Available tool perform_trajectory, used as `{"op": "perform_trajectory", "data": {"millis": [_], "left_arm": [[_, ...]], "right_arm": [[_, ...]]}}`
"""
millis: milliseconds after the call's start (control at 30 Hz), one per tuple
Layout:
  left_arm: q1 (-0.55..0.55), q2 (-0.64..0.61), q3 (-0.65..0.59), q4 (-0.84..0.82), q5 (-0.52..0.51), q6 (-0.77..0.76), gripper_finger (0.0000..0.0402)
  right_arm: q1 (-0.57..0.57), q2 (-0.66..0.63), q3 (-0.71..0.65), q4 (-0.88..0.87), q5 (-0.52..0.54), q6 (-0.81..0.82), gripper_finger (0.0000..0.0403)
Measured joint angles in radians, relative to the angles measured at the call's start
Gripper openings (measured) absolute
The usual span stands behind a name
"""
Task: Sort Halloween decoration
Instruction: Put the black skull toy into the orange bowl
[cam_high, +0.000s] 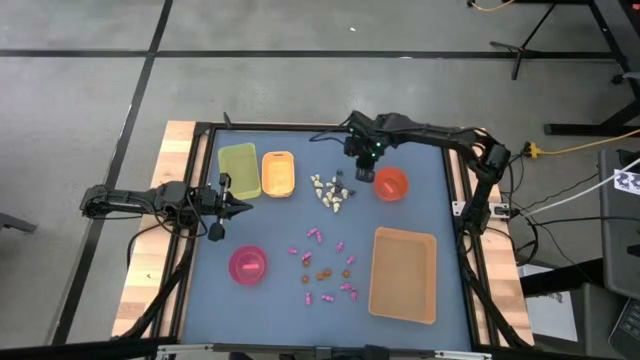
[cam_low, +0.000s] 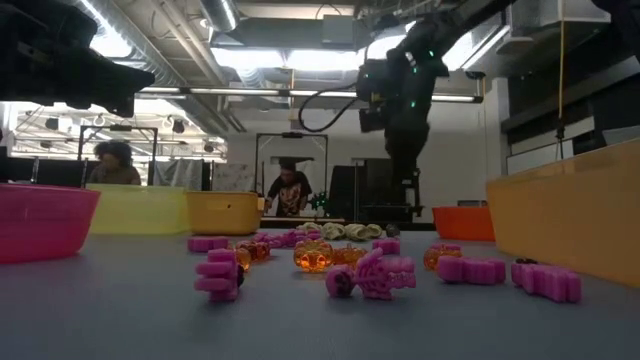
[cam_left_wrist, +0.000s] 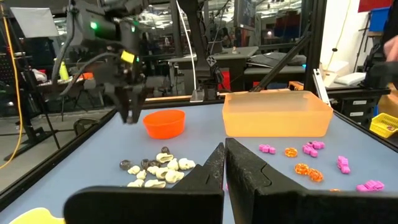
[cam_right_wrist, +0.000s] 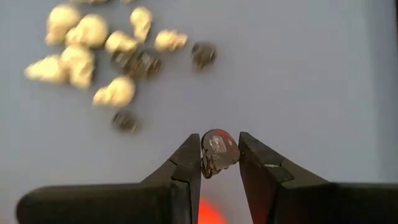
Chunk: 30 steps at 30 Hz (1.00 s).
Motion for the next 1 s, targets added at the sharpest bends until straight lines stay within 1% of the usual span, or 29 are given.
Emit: {"op": "perform_trajectory", "data": {"millis": [167,367,500,633,767,867,1000], "left_arm": [[0.000,0.000,0.000,0.000,0.000,0.000,0.0000],[0.000,0.000,0.000,0.000,0.000,0.000,0.0000],[0.000,0.000,0.000,0.000,0.000,0.000,0.0000],[0.000,0.000,0.000,0.000,0.000,0.000,0.0000],[0.000,0.000,0.000,0.000,0.000,0.000,0.0000],[0.000,0.000,0.000,0.003,0.000,0.000,0.0000],[0.000,0.000,0.000,0.046,0.000,0.000,0.0000]], "right_arm": [[0.042,0.000,0.077,-0.203,-0.001,0.001,0.0086],[0.082,-0.001,0.077,-0.384,0.001,0.008,0.0086],[0.095,0.000,0.057,-0.428,0.047,0.034,0.0086],[0.092,0.000,0.007,-0.419,0.074,0.032,0.0086],[0.092,0.000,-0.039,-0.419,0.158,0.032,0.0087],[0.092,0.000,-0.058,-0.419,0.190,0.032,0.0102],[0.092,0.000,-0.065,-0.418,0.204,0.032,0.0138]]}}
